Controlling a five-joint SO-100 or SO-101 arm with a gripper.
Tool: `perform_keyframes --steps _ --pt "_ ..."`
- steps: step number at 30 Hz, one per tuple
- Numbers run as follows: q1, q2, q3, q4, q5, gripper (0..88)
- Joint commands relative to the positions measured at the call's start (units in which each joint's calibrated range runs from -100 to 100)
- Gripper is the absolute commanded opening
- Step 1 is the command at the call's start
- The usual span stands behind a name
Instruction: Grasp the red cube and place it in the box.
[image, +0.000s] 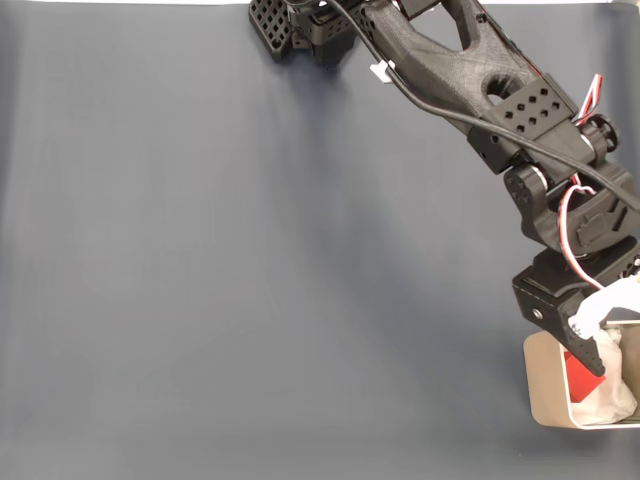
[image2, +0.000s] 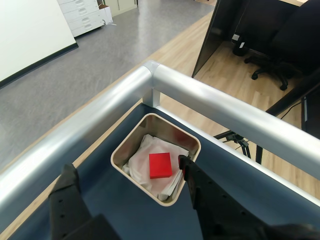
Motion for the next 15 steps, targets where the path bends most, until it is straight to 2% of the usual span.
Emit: perform_keyframes --steps 1,15 --pt "-0.4 -1.5 -2.8 -1.2 0.1 46.5" --pt "-0.2 -1.5 -2.8 -1.8 -0.3 46.7"
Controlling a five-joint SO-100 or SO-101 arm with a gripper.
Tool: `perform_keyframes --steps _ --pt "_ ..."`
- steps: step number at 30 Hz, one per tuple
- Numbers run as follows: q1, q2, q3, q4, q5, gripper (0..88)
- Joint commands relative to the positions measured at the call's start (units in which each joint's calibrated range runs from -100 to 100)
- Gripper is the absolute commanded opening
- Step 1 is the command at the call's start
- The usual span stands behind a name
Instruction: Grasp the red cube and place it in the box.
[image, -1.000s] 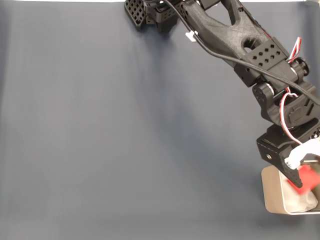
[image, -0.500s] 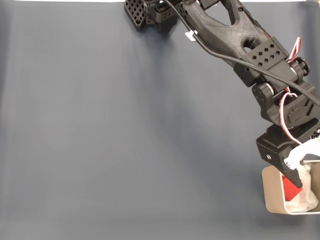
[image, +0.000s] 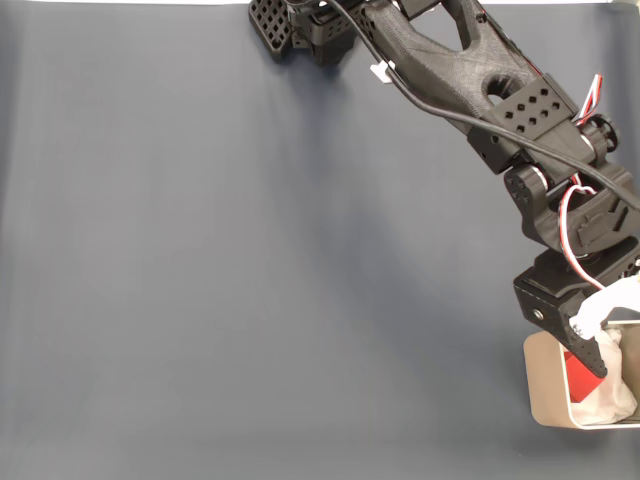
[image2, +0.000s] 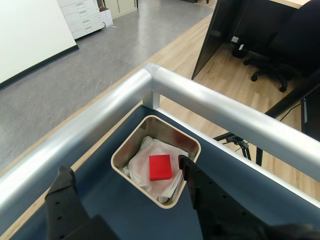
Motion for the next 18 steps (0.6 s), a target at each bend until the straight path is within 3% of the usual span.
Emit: perform_keyframes --steps 1,8,14,18 --pt "-0.2 -1.6 -2.8 -1.2 -0.3 46.7" --pt "-0.1 -1.8 -2.7 -1.3 -0.2 42.5" --pt "1.1 -4.3 -1.5 -1.5 -0.2 2.8" --pt "4.2 -8.7 1.8 -3.5 -0.9 0.0"
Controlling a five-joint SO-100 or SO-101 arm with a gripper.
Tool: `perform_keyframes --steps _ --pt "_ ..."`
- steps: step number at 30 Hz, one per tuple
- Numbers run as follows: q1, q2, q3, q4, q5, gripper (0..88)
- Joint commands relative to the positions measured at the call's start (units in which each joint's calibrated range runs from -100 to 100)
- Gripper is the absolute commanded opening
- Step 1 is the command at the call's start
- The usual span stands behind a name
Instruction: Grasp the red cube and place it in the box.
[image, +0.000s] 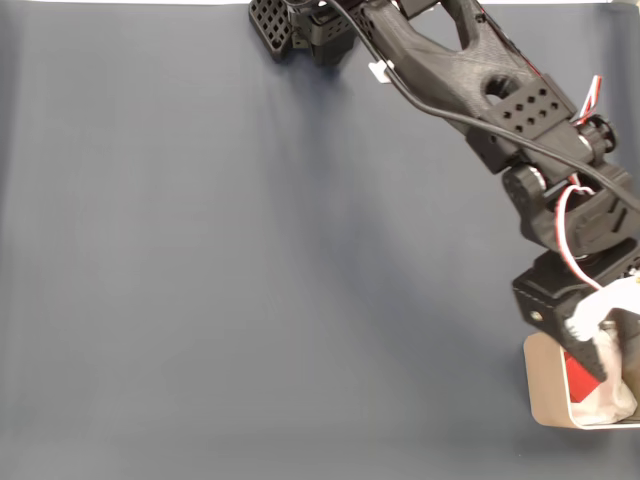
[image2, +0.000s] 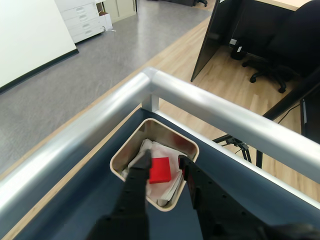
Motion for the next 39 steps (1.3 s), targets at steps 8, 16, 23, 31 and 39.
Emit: perform_keyframes --steps 8,16,23,31,39 --pt "12.7 -22.4 14.2 -2.4 -0.8 0.0" --pt "20.4 -45.9 39.1 -2.9 -1.2 0.0" --pt "23.3 -72.4 70.6 -3.8 -1.5 0.0" --pt "23.0 -98.3 102.1 -2.7 -2.1 0.0" --pt "23.3 -116.0 120.6 6.7 -2.8 0.0"
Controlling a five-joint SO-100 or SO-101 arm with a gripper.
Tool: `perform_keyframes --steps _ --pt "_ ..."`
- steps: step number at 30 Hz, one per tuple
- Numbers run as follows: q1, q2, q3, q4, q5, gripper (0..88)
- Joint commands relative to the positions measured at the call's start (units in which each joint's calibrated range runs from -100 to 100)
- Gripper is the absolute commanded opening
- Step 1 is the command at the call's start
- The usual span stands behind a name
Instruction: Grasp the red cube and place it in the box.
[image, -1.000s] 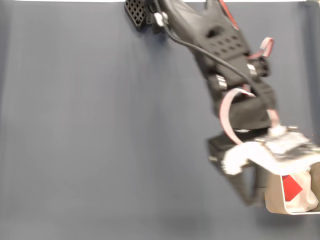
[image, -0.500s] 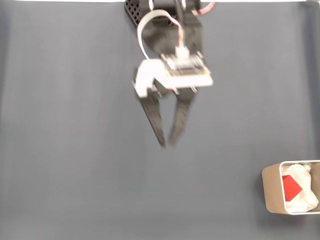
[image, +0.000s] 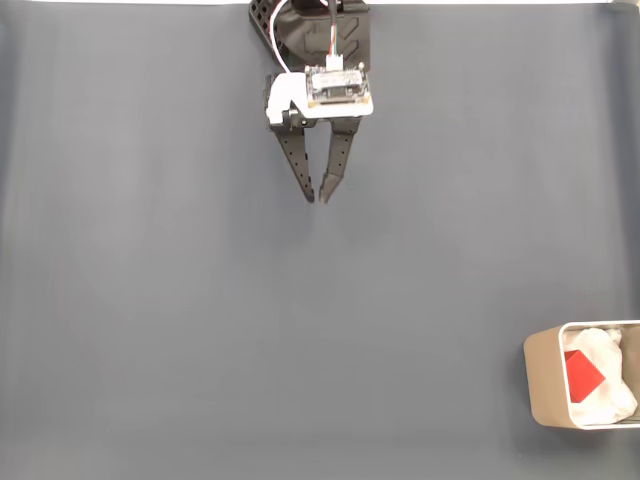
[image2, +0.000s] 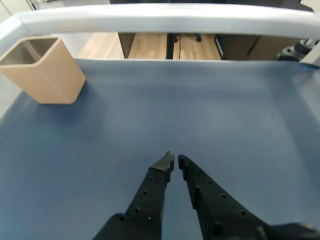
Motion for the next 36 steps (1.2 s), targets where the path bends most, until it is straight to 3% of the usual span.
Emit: perform_keyframes --steps 1,9,16,36 --pt "0.2 -6.0 4.1 4.3 -1.3 0.0" --pt "0.2 -13.5 7.3 24.5 -2.5 0.0" --pt "2.2 -13.7 10.0 33.4 -1.4 0.0" --pt "1.8 -13.8 10.0 35.2 -1.4 1.0"
